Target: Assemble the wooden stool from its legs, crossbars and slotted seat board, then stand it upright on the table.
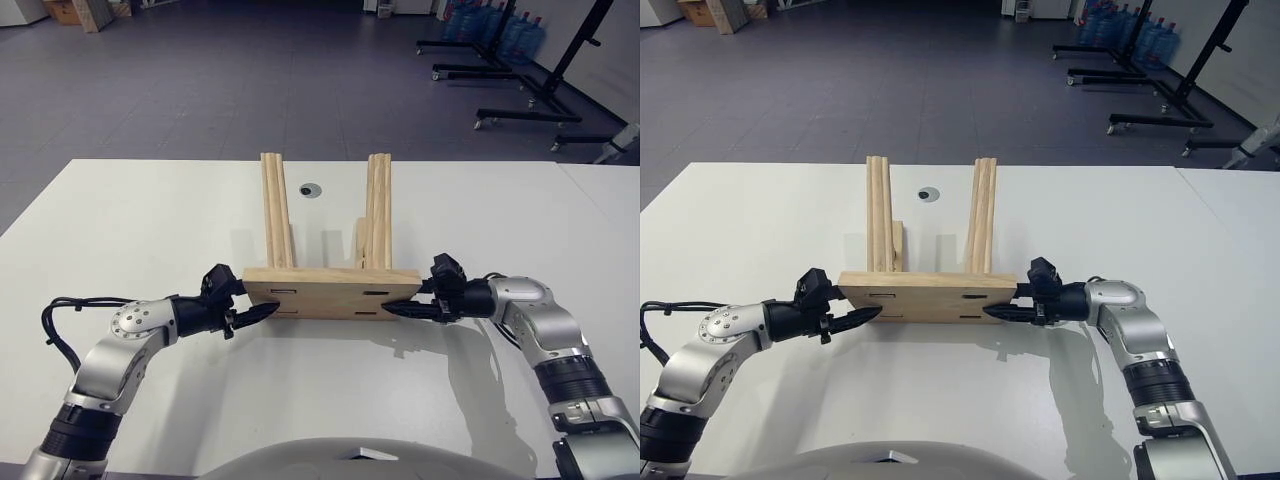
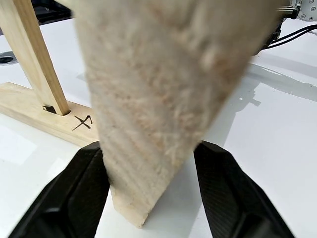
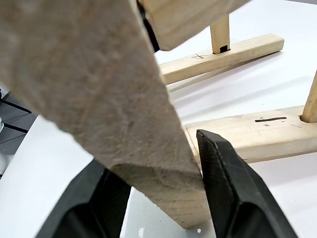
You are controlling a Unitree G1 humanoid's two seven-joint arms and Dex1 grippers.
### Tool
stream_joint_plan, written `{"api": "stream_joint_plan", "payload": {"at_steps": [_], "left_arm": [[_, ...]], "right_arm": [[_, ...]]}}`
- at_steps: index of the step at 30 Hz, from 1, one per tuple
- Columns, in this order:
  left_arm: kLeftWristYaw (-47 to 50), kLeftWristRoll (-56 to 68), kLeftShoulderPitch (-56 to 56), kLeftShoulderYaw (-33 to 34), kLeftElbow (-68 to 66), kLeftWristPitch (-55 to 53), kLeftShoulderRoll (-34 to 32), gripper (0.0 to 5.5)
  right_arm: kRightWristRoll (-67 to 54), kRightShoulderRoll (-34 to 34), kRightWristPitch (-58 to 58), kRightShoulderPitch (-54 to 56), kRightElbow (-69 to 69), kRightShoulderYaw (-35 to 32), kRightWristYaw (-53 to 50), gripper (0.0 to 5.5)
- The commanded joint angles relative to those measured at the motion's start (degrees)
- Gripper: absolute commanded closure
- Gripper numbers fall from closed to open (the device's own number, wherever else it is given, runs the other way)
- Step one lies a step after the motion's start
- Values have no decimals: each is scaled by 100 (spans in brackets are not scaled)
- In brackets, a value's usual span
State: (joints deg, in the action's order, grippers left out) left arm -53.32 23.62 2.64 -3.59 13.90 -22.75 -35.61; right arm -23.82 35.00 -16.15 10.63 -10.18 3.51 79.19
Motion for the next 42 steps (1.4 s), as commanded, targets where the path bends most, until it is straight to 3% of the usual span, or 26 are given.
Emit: {"api": "stream_joint_plan", "payload": {"at_steps": [1, 5, 17, 21, 30, 36, 42], "left_arm": [[-135, 661, -100, 470, 259, -401, -99, 300], [-254, 847, -66, 496, 412, -665, -142, 300], [-409, 947, 568, 78, 1062, -870, -240, 300], [-243, 1154, 392, 213, 1018, -1004, -159, 340], [126, 2597, -155, 878, 1240, -2198, 65, 345], [834, 3959, -721, 1247, 1493, -3213, 229, 345], [2137, 5632, -1289, 1437, 1180, -3980, 355, 345]], "right_arm": [[27, -3, -19, -150, 28, 18, -108, 345], [88, -26, -8, -107, -45, 73, -209, 345], [-673, 152, -1569, 520, 555, -330, -387, 345], [-618, 112, -1580, 383, 690, -270, -358, 345], [-769, 119, -1969, 344, 874, -287, -516, 352], [-1536, 117, -3213, 730, 1373, -458, -903, 352], [-2580, -22, -4989, 1530, 1468, -833, -1538, 352]]}}
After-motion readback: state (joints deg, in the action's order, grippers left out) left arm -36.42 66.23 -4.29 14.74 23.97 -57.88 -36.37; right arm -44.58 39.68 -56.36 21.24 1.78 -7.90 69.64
